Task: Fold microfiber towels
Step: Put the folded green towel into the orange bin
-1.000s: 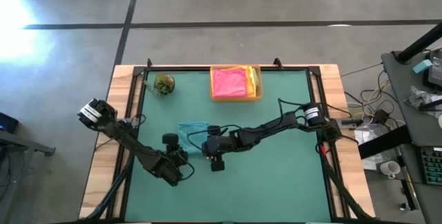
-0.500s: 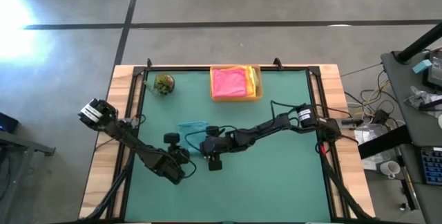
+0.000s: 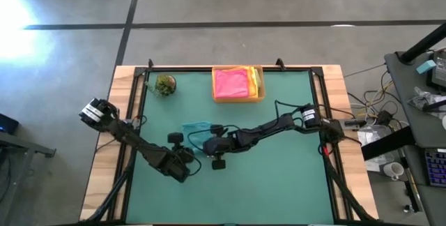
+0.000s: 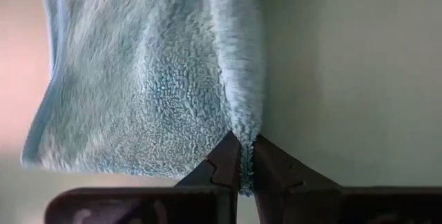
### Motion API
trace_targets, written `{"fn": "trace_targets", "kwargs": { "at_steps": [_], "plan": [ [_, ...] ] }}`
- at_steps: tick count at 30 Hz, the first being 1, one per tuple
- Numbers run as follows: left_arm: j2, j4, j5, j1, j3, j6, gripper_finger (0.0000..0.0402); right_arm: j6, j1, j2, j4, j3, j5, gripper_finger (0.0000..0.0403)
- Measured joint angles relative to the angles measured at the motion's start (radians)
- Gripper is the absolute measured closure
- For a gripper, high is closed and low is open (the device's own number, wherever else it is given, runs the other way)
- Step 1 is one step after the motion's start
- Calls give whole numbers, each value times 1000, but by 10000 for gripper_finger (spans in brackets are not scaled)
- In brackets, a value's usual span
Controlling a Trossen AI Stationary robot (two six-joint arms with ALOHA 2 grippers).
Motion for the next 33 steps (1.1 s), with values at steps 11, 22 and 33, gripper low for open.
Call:
{"fn": "trace_targets", "kwargs": {
  "at_steps": [11,22,33],
  "plan": [
    [-94,-3,95,90,169,221,389,164,1,-153,-282,-3,-19,390],
    [-107,-33,111,233,361,495,389,276,7,-353,-505,-3,-24,390],
    [-109,-34,83,398,502,713,389,249,-5,-493,-607,-3,174,391]
  ]
}}
